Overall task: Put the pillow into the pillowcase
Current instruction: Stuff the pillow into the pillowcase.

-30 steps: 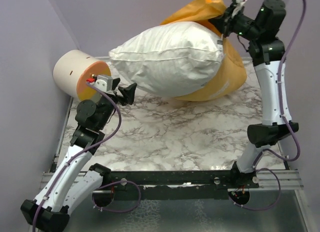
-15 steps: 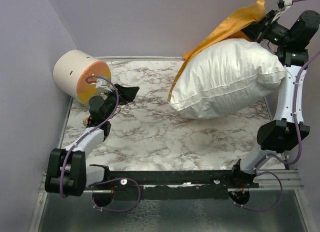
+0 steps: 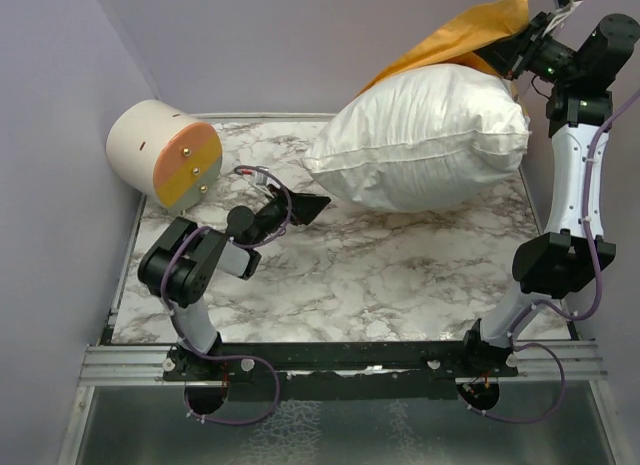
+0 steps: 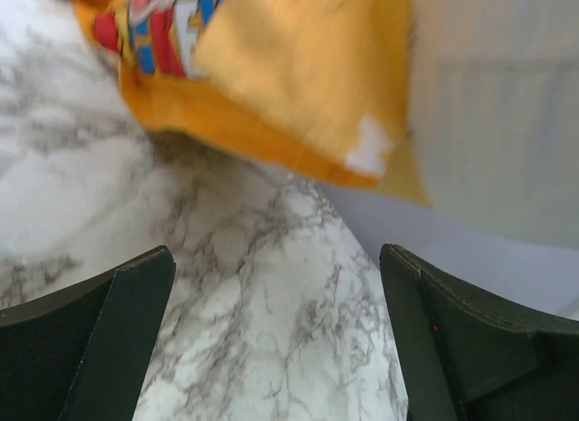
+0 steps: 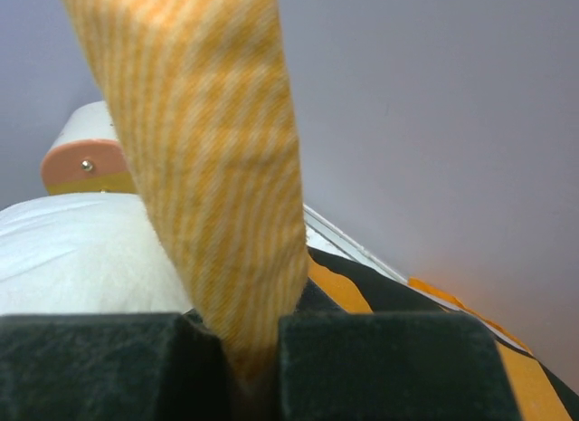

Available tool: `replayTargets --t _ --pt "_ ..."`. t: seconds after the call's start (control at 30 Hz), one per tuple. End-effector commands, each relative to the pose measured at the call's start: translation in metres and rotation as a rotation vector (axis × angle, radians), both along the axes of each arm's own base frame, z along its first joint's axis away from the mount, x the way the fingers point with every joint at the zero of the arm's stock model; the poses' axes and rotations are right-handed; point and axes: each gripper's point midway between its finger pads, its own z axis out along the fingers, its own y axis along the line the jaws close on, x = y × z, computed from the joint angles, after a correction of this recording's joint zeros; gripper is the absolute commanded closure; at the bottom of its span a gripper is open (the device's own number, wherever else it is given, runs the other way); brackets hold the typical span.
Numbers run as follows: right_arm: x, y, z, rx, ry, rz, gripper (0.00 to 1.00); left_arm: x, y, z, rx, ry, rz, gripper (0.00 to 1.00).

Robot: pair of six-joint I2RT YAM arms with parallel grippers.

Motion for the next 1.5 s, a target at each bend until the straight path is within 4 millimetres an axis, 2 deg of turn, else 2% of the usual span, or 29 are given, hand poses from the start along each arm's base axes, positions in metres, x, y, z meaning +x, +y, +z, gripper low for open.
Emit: replayTargets --t 0.0,0.17,0.3,0.47,0.57,0.73,0.9,1.03,1.17,1.33,1.47 --pt "-0.018 0.004 0.062 0.004 -0.182 -0.005 0.99 -0.012 -0.018 0.032 -0.138 -0.142 -0.035 0.01" --pt "-0.017 0.005 0.060 0.020 -0.164 0.007 0.99 0.010 -0.032 0.034 -0.203 -0.113 0.044 0.01" --pt "-0.019 0.006 0.060 0.017 -0.164 0.011 1.00 0.024 -0.046 0.047 -0.277 -0.103 0.044 0.01" --pt "-0.019 0.005 0.060 -0.001 -0.167 0.008 1.00 0.027 -0.054 0.066 -0.328 -0.124 0.024 0.01" --pt "-0.018 0.005 0.059 0.000 -0.163 0.011 1.00 0.030 -0.058 0.072 -0.361 -0.113 0.005 0.06" --pt "-0.016 0.005 0.058 0.005 -0.160 0.010 0.99 0.022 -0.064 0.065 -0.379 -0.057 -0.054 0.16" --pt "-0.016 0.005 0.057 0.002 -0.159 0.009 1.00 0.004 -0.052 0.050 -0.368 0.020 -0.055 0.27" --pt "-0.015 0.005 0.058 0.007 -0.156 0.012 0.99 -0.008 -0.042 0.043 -0.361 0.059 -0.047 0.26" --pt "-0.014 0.004 0.059 0.010 -0.157 0.010 1.00 -0.013 -0.047 0.052 -0.368 0.044 -0.092 0.23" --pt "-0.015 0.004 0.058 0.008 -0.154 0.010 1.00 -0.006 -0.054 0.069 -0.406 0.015 -0.113 0.19" --pt "-0.014 0.005 0.058 0.009 -0.153 0.012 1.00 0.006 -0.060 0.068 -0.442 0.040 -0.108 0.18"
